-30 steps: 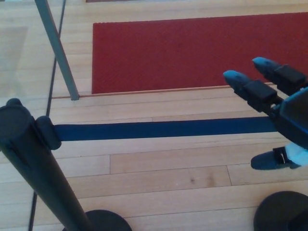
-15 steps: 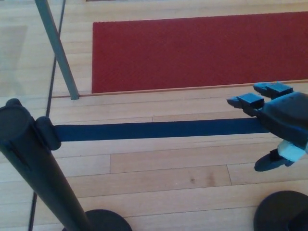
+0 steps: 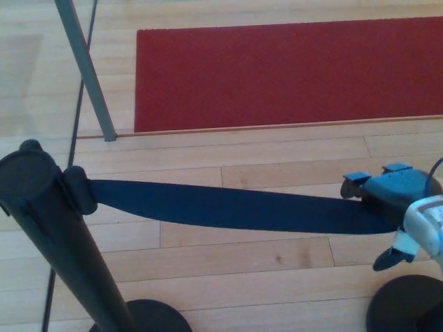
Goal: The robot walks towards a pair of stanchion kept in front of it and uses the right hand to grab on the strap of the right stanchion that is being connected to the left stanchion. After removing it from the stanchion on the left, it releases the strap and lets it retract back to the stanchion on the right.
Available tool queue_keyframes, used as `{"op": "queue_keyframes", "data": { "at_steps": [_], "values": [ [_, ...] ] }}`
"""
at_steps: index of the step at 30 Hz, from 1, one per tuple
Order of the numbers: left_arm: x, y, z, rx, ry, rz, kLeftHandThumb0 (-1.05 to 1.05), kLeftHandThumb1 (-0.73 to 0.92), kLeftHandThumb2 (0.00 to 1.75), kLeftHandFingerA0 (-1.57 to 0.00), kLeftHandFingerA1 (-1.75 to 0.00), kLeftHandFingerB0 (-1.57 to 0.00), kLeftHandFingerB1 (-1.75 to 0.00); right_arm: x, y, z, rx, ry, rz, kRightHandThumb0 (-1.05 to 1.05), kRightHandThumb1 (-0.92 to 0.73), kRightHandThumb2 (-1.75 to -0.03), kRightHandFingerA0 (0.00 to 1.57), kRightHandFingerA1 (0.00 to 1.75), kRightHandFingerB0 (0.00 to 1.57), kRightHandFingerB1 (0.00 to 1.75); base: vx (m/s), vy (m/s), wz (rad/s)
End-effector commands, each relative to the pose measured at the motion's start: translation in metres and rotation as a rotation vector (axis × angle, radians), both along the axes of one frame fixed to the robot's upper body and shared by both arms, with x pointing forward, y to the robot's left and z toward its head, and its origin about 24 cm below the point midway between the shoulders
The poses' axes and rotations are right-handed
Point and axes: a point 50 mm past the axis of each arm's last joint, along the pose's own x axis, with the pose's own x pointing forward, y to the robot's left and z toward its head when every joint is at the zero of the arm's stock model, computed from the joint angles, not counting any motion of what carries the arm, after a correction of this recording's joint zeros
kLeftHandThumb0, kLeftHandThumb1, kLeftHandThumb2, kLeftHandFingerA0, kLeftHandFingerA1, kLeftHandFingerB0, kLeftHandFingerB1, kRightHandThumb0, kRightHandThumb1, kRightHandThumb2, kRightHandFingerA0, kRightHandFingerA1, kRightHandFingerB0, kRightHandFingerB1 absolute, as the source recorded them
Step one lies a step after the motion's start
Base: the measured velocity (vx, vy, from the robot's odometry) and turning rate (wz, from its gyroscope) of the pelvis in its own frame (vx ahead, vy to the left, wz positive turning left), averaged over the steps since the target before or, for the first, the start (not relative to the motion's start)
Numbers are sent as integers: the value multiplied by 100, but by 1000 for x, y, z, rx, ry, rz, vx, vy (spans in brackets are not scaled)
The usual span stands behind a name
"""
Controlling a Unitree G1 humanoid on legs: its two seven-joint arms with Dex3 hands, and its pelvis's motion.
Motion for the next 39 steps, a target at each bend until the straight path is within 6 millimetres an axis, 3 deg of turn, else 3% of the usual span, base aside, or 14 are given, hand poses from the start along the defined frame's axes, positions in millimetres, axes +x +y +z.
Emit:
{"op": "queue_keyframes", "data": {
  "at_steps": [1,2,3,17,18,23,24,26,27,28,29,35,36,39],
  "values": [
    [-5,4,1,19,21,0,-12,27,113,-140,-127,-130,-122,-18,-11,-7,140,-563,146,-47,-65,-87,136,175,44,175,0,0,0],
    [-4,4,1,22,22,-3,-12,27,113,-140,-127,-130,-122,-19,-10,-4,149,-595,174,-47,-65,-87,136,175,44,175,0,0,0],
    [-4,4,1,19,22,-3,-36,-4,171,-139,-120,-119,-123,-19,-9,0,151,-643,198,-61,-64,-74,157,175,59,175,0,0,0],
    [-8,-1,-1,2,28,-7,-25,-7,175,-147,-116,-121,-120,-19,7,47,355,-1060,433,-52,-92,-125,112,175,33,175,0,0,0],
    [-9,-1,-1,0,30,-1,-9,25,112,-140,-128,-132,-122,-17,11,60,377,-1079,441,-52,-92,-139,120,175,47,175,0,0,0],
    [-11,0,-1,-11,24,25,-10,26,113,-142,-129,-136,-125,-12,21,95,434,-1125,449,-55,-92,-138,112,175,46,175,0,0,0],
    [-12,0,-1,-11,26,25,-9,26,113,-142,-129,-134,-124,-12,23,102,448,-1132,454,-59,-91,-151,108,146,72,126,0,0,0],
    [-12,0,-1,-11,30,25,-9,26,113,-141,-129,-134,-124,-11,27,111,468,-1137,463,-60,-91,-149,111,147,76,128,0,0,0],
    [-13,-1,-1,-11,33,25,-43,4,170,-149,-118,-125,-123,-11,33,119,482,-1134,474,-57,-92,-133,125,175,81,151,0,0,0],
    [-14,-1,-2,-12,33,24,-43,4,170,-149,-118,-125,-123,-11,36,124,485,-1131,479,-57,-92,-133,125,175,81,151,0,0,0],
    [-14,-1,-2,-11,30,21,-10,25,112,-140,-128,-133,-123,-12,42,132,490,-1125,492,-52,-88,-138,131,175,86,152,0,0,0],
    [-14,-5,-2,-9,26,11,-12,27,113,-140,-128,-133,-123,-22,68,159,505,-1098,543,-42,-70,-134,132,175,85,150,0,0,0],
    [-14,-5,-3,-7,28,4,-45,4,167,-136,-121,-120,-123,-24,74,170,510,-1097,550,-36,-60,-131,125,175,82,147,0,0,0],
    [-14,-4,-2,-4,35,1,-47,6,162,-139,-121,-121,-123,-26,80,190,513,-1119,554,-26,-46,-139,105,172,82,140,0,0,0]
  ]
}}
